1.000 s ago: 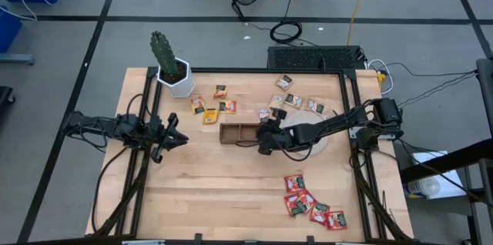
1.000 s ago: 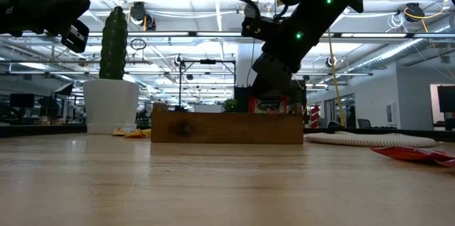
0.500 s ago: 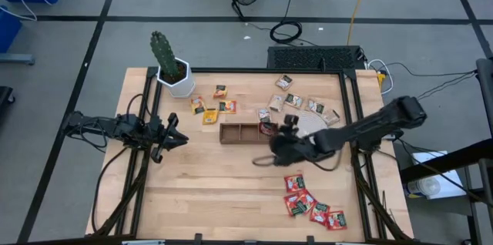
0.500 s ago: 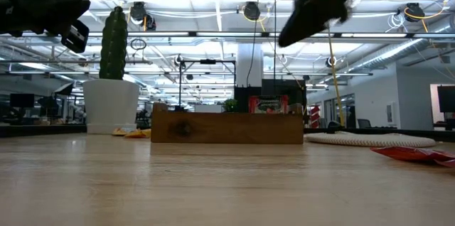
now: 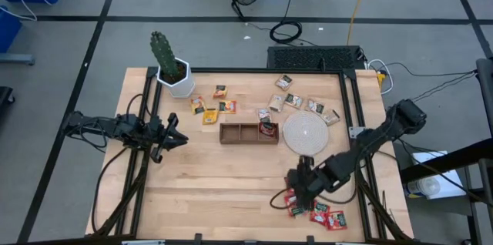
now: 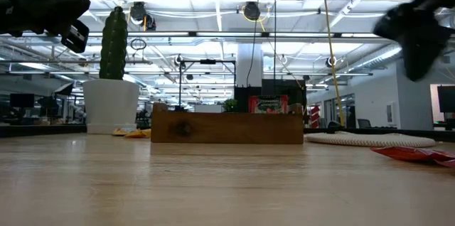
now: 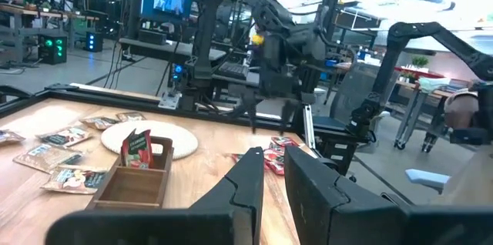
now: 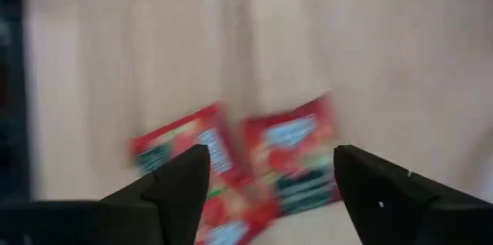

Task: Pick & Place Tea
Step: Put the red tea bag into the right section of the wooden organizer

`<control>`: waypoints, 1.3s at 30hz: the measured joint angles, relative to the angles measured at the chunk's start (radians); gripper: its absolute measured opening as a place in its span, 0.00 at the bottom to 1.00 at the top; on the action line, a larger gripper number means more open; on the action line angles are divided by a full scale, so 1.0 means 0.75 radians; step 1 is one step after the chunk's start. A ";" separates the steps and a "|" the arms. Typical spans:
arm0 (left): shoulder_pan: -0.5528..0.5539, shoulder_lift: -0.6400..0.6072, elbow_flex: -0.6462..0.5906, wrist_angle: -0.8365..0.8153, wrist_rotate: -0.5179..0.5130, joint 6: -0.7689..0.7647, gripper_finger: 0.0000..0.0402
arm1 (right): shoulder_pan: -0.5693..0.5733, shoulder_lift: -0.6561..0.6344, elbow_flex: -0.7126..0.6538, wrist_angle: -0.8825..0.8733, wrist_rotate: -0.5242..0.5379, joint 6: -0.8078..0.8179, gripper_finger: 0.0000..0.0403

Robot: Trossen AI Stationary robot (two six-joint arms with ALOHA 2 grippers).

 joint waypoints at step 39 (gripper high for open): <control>0.000 0.000 0.000 0.001 0.000 0.000 0.14 | 0.296 0.242 0.001 0.120 -0.411 0.724 0.55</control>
